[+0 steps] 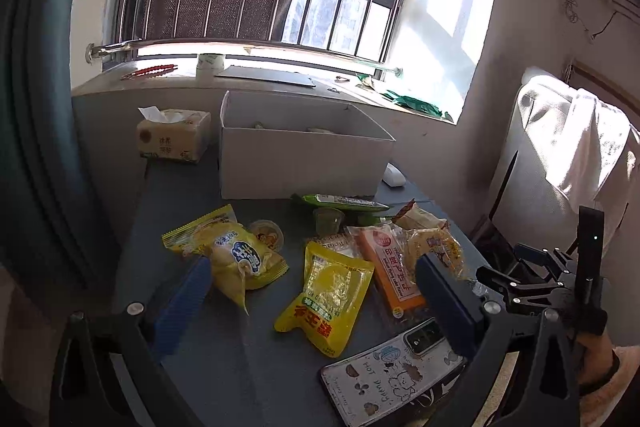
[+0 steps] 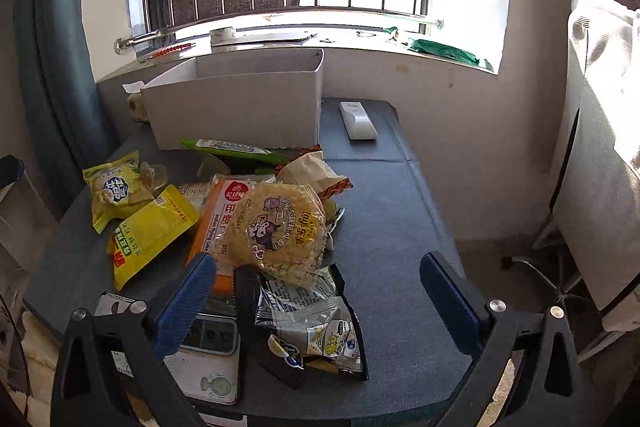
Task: Organize snacks
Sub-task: 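Withdraw both tools from the box back over the snack pile, then drop the yellow chip bag in the box with the left tool while the right drops the cookie pack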
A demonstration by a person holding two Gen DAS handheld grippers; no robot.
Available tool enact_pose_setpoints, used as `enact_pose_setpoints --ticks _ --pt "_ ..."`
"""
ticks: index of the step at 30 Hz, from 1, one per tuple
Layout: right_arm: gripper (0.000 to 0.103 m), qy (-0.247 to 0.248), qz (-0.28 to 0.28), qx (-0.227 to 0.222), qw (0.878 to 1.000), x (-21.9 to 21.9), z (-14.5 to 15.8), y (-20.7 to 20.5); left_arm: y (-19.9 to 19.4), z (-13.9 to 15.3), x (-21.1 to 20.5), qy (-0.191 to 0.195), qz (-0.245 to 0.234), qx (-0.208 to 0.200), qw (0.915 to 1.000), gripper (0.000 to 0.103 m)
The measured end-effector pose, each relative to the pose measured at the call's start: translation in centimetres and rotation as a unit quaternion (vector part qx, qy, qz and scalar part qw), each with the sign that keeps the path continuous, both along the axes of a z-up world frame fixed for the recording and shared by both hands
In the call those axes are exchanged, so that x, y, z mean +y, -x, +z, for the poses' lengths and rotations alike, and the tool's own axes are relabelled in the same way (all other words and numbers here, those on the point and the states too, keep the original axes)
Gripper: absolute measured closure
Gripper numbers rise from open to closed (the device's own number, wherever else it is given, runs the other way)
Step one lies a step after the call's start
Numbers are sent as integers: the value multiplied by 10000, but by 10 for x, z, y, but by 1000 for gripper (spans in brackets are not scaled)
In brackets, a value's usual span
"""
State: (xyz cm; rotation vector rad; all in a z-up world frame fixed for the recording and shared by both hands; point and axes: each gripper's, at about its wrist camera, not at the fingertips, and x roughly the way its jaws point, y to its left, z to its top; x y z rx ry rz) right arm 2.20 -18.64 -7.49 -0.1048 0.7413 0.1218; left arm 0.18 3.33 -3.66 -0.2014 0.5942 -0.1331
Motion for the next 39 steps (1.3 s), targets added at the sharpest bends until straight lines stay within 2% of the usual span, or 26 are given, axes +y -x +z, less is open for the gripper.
enact_pose_setpoints --ticks 9,18,21,23,25,27,28,29,30,33,34,36,37,39 --pt "0 1153 166 159 9931 50 -15 -31 -1 -12 5 -12 20 165 9999 0" --pt "0 1283 167 678 9893 71 -42 -67 1 -27 23 223 161 343 9990 0" --pt "0 1085 152 868 9902 69 -50 -77 1 -30 28 256 217 396 9986 0" --pt "15 800 154 883 9928 63 -49 -76 2 -32 31 251 262 421 9985 0" --pt "20 525 64 757 9957 54 -41 -72 2 -34 33 250 294 448 9982 0" --pt "36 311 80 620 9976 48 -33 -66 0 -37 35 275 334 508 9978 0" --pt "76 210 94 571 9981 44 -28 -63 -1 -39 36 291 343 539 9975 0" --pt "91 26 135 537 9985 40 -23 -61 -3 -41 37 298 345 556 9974 0" --pt "91 -118 161 490 9986 35 -19 -59 -4 -42 37 293 370 581 9972 0" --pt "90 162 165 471 9986 33 -17 -60 -10 -46 40 398 412 692 9960 0" --pt "85 103 150 479 9987 30 -17 -60 -11 -47 40 447 410 710 9956 0" --pt "37 -121 138 668 9976 24 -20 -63 -11 -49 38 471 360 731 9956 0" --pt "1 -228 170 677 9973 23 -21 -62 -12 -49 36 437 349 737 9957 0" --pt "0 -346 447 497 9972 29 -19 -54 -12 -50 33 371 334 736 9960 0"
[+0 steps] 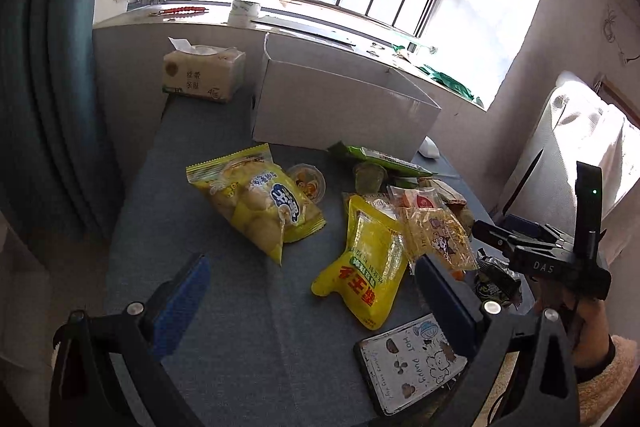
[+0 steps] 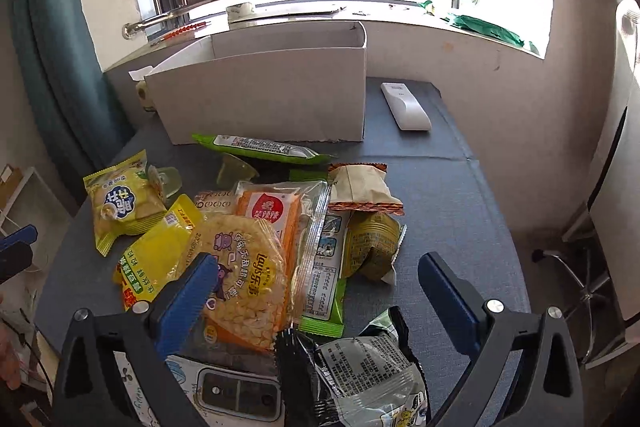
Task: Organize snacks
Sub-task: 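Drop the yellow chip bag in the box with the left tool while the right drops the cookie pack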
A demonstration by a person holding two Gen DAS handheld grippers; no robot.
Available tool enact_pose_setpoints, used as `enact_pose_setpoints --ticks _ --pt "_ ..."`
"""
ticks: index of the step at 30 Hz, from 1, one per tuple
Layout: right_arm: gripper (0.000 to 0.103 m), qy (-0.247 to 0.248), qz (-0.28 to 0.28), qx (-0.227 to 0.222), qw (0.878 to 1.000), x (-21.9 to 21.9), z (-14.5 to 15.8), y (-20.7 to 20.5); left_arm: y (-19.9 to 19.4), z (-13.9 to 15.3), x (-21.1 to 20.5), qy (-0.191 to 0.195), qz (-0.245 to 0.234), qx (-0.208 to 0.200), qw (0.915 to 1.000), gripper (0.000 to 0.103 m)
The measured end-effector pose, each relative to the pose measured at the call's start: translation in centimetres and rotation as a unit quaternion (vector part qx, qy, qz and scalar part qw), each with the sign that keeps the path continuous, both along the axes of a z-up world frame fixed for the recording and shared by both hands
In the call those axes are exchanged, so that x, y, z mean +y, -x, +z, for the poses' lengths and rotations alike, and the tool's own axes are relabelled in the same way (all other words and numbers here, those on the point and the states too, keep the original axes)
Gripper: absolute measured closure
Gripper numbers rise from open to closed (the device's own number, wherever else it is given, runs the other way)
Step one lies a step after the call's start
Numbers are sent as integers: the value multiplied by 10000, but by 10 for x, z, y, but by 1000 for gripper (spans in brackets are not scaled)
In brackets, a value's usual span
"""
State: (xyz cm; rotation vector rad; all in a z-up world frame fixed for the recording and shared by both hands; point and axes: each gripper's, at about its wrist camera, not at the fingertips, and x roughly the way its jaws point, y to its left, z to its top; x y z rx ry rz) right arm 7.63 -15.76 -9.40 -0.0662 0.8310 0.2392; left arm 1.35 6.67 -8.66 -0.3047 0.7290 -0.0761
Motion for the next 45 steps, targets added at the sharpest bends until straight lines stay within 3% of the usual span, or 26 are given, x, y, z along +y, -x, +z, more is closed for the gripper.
enact_pose_setpoints --ticks 3,15,17,22,27,31,33,35,36,38,40,42,44,45 --pt "0 465 98 -134 9988 23 -3 1 0 1 -1 10 -20 -5 10000 0" --pt "1 1419 658 258 9874 95 -49 -12 4 -4 11 68 84 44 9999 0" --pt "20 1042 612 300 9922 87 -45 -12 5 -6 12 54 100 51 9999 0" --pt "23 495 718 133 9961 67 -20 -4 0 -13 16 75 122 129 9998 0" --pt "23 -50 723 -140 9973 42 7 12 -31 -23 21 -189 -138 361 9991 0" --pt "23 -376 686 -253 9966 28 23 22 -68 -43 38 228 -114 757 9968 0" --pt "23 -425 707 -283 9962 24 25 24 -81 -53 52 917 118 846 9921 0" --pt "23 -445 689 -305 9962 22 25 25 -92 -65 64 1685 323 965 9804 0" --pt "23 -486 704 -272 9960 21 25 25 -97 -71 67 1839 422 1061 9763 1" --pt "23 -543 709 -222 9958 20 22 23 -106 -68 67 1690 612 1002 9786 1" --pt "23 -543 720 -188 9957 20 19 22 -114 -69 65 1622 696 1024 9790 9" --pt "23 -584 731 -154 9955 20 17 22 -120 -75 62 1498 667 1054 9808 55" --pt "23 -614 741 -127 9953 20 15 22 -117 -76 58 1642 482 914 9810 59" --pt "23 -610 753 -134 9952 20 14 23 -114 -72 53 1445 430 849 9849 60"
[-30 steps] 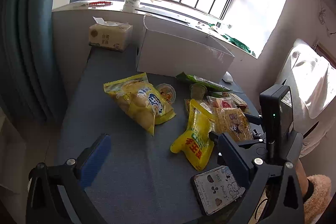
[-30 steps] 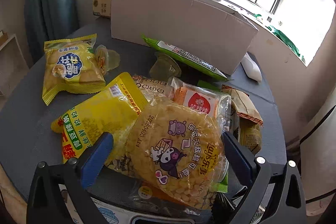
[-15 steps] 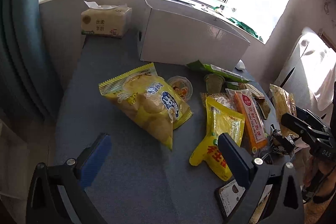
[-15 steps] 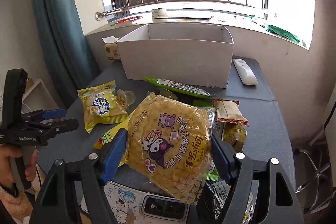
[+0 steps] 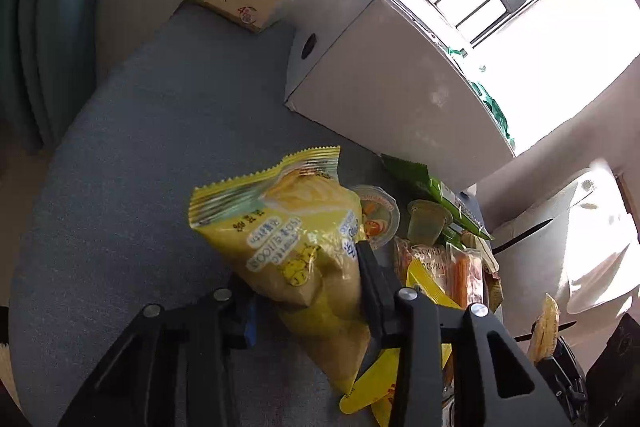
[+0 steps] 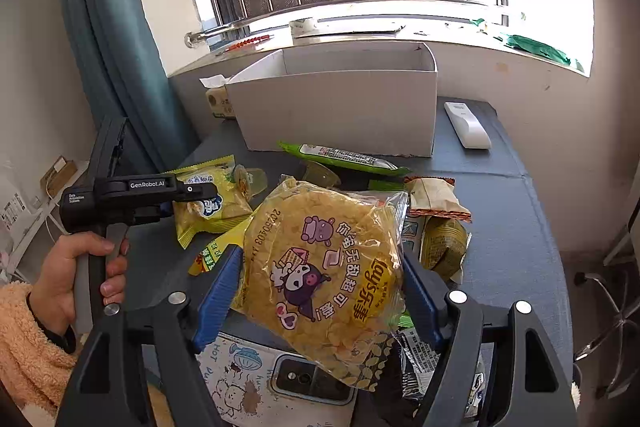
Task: Organize snacks
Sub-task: 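Drop the yellow chip bag in the box with the left tool while the right drops the cookie pack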
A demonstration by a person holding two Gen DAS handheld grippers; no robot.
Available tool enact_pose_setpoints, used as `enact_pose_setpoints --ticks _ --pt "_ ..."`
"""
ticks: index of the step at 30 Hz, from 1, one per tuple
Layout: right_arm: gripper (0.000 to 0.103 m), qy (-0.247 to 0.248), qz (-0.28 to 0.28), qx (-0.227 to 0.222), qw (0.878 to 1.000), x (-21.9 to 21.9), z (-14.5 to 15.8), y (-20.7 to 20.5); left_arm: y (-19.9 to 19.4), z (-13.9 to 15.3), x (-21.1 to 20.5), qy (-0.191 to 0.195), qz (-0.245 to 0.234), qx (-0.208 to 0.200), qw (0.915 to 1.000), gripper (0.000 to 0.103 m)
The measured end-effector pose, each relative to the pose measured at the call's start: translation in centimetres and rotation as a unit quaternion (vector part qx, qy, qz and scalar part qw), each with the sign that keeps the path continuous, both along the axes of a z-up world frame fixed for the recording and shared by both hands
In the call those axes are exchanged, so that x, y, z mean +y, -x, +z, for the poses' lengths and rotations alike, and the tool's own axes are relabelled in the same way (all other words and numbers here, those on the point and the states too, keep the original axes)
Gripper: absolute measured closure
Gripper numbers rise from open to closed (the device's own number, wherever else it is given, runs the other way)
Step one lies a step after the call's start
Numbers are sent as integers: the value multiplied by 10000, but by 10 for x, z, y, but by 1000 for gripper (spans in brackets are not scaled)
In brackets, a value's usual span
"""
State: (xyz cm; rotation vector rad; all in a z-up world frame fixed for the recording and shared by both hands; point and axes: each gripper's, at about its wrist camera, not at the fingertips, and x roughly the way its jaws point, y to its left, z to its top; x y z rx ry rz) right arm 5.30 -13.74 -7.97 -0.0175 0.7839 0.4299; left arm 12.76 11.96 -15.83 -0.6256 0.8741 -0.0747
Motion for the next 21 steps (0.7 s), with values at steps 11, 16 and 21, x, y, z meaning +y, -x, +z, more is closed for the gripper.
enact_pose_setpoints --ticks 11,16,21 --pt "23 -357 45 40 9993 0 10 -16 47 107 -25 -2104 -21 -1543 9654 69" --pt "23 -869 241 65 9959 0 41 -53 26 156 -25 -2015 -174 -1988 9589 69" --pt "23 -804 172 7 9966 7 76 -126 -36 199 -32 -2016 -324 -2278 9521 69"
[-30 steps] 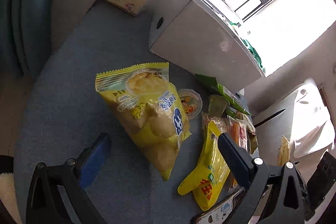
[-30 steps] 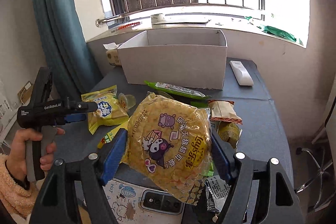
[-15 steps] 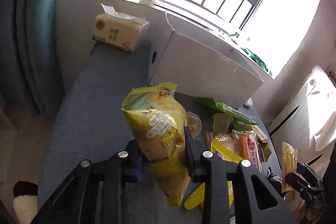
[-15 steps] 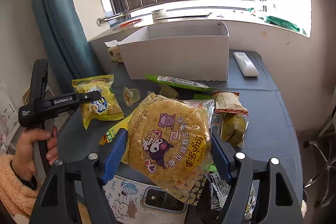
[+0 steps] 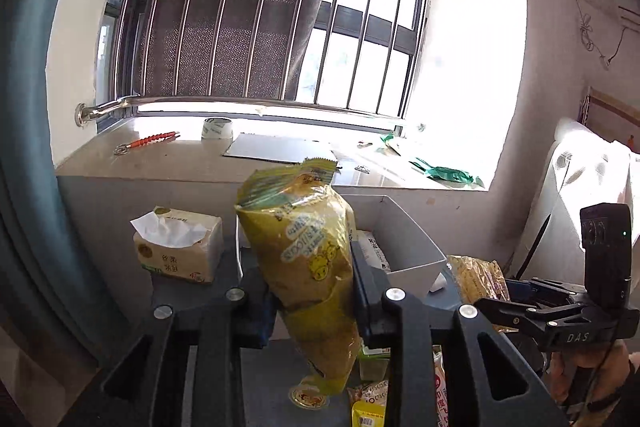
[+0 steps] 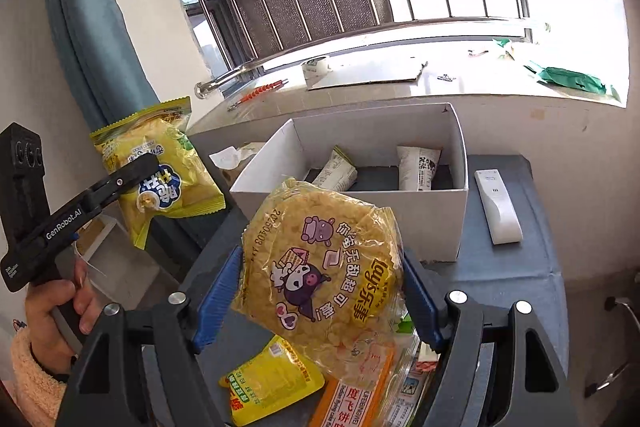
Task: Organize snacks
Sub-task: 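Drop the yellow chip bag in the box with the left tool while the right drops the cookie pack, then withdraw both tools from the box toward the remaining snacks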
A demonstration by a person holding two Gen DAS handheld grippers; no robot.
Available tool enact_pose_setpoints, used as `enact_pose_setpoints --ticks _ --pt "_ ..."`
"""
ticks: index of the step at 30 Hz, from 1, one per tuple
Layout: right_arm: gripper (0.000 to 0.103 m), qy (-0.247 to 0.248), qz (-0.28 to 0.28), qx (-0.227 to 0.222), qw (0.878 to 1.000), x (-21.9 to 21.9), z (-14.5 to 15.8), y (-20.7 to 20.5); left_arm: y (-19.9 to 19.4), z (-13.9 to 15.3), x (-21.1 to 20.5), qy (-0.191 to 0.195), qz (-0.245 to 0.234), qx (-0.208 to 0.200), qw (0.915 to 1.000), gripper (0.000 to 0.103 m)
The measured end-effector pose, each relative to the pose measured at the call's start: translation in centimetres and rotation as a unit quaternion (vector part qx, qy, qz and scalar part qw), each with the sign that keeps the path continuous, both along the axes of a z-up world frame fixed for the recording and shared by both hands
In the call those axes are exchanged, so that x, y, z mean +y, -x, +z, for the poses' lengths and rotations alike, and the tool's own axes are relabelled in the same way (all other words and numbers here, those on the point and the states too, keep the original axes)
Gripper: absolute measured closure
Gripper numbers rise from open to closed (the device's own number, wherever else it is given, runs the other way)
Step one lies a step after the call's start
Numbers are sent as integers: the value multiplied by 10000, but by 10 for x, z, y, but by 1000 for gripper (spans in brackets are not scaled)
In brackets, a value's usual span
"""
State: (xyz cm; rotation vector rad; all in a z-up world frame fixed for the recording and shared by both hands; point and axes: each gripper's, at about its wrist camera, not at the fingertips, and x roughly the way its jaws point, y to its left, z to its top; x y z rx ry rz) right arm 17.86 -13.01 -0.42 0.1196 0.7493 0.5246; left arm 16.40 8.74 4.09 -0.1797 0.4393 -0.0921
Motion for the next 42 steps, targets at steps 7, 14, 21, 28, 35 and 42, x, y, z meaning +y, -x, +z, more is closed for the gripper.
enact_pose_setpoints --ticks 7,14,21,28,35,42 --pt "23 561 -173 320 9978 17 11 -115 -104 13 -8 -21 -9 520 9986 69" --pt "8 814 -548 533 9937 10 4 -170 -152 -10 -5 -165 63 1177 9929 45" --pt "0 589 -837 464 9937 -9 5 -162 -149 -18 -5 -434 192 1358 9896 0" --pt "0 594 -724 153 9955 -11 30 -130 -125 0 -6 -649 137 1157 9911 0" --pt "0 229 -317 -250 9989 -21 55 -48 -49 20 -26 -1032 -46 624 9927 0" --pt "0 261 -16 -770 9967 -36 44 53 33 6 -43 -735 -229 345 9964 0"
